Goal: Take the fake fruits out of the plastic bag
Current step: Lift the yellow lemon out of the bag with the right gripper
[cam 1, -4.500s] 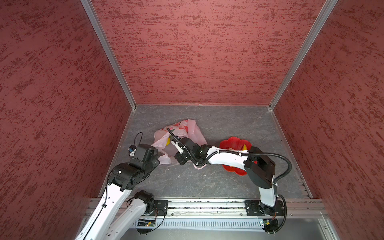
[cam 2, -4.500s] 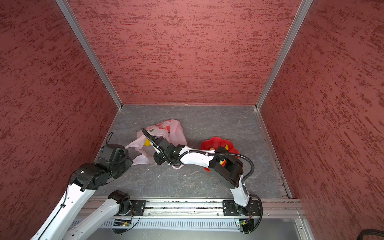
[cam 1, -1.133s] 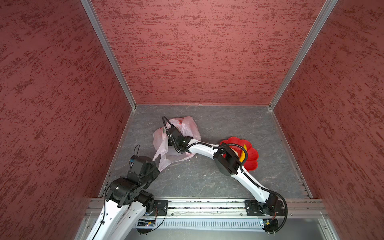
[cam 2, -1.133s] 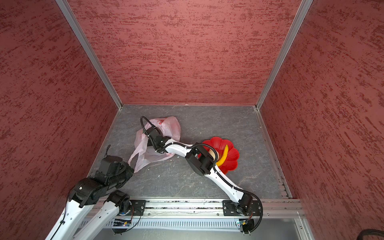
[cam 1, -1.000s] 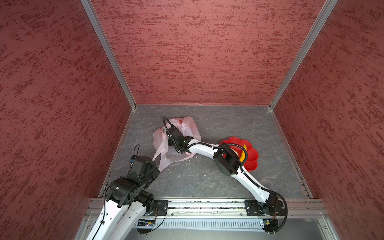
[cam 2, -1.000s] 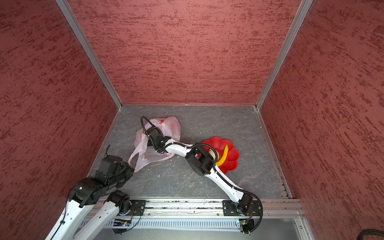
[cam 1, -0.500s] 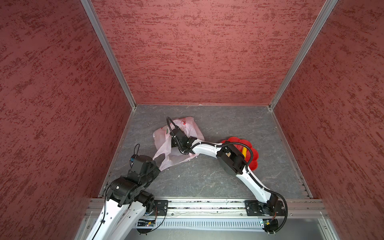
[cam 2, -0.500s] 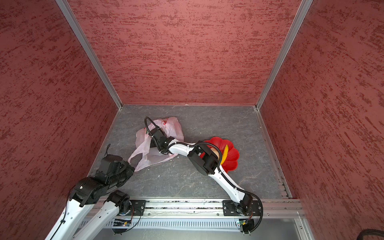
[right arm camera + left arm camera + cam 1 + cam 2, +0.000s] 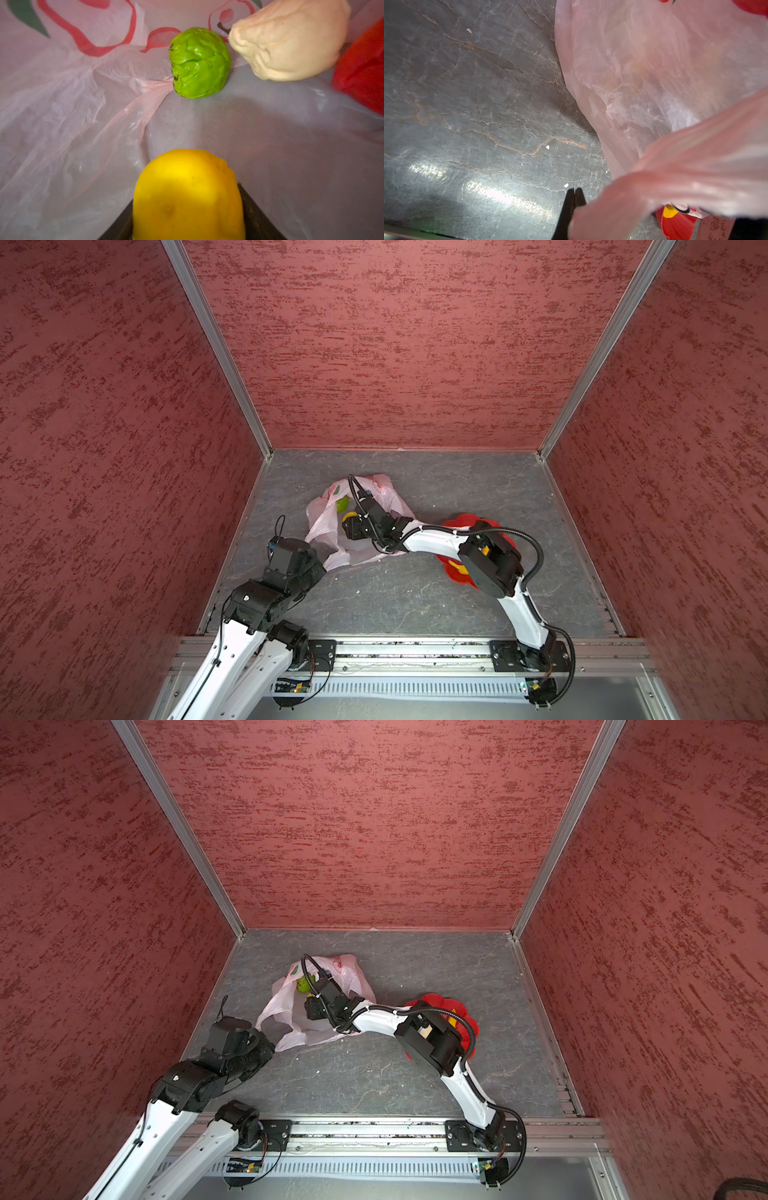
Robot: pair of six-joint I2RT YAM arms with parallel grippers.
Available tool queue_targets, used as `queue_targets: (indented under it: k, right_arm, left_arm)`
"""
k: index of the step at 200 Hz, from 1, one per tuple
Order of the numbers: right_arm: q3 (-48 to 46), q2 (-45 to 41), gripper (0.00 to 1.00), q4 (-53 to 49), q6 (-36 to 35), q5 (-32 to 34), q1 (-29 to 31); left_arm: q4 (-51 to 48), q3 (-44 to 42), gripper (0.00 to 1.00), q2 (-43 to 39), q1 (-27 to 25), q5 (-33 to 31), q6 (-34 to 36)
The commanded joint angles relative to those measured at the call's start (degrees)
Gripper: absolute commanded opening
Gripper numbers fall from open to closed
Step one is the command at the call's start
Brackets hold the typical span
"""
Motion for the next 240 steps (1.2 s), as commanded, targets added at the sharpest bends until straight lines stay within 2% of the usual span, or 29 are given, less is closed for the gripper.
queue_targets:
  k: [1, 80, 133, 188, 240]
  right_arm:
    - [-2.6, -4.4, 0.45, 2.4, -0.5, -0.1, 0.1]
    - [-10.0, -14.2, 0.44, 1.6, -2.5, -3.9, 0.2]
    - [-9.8, -20.5, 0.44, -5.2, -5.7, -9.6, 0.2]
    - [-7.4, -27.9, 0.44, -15.7, -9.9, -9.3, -0.3]
    - [-8.5, -34.8, 0.44, -18.9, -10.5, -8.5, -2.6]
  left_arm:
    - [4.3, 1.7, 0.00, 1.0, 1.0, 0.9, 3.2]
    - [10.3, 1.5, 0.00, 3.6, 3.8, 2.7, 7.4]
    - [15.6, 0.5, 0.00, 6.1, 5.8, 5.1, 9.1]
    - [19.7, 0.3, 0.00, 8.2, 7.0, 7.8, 10.3]
    - [21.9, -0.9, 0.00, 8.2, 7.2, 8.8, 10.3]
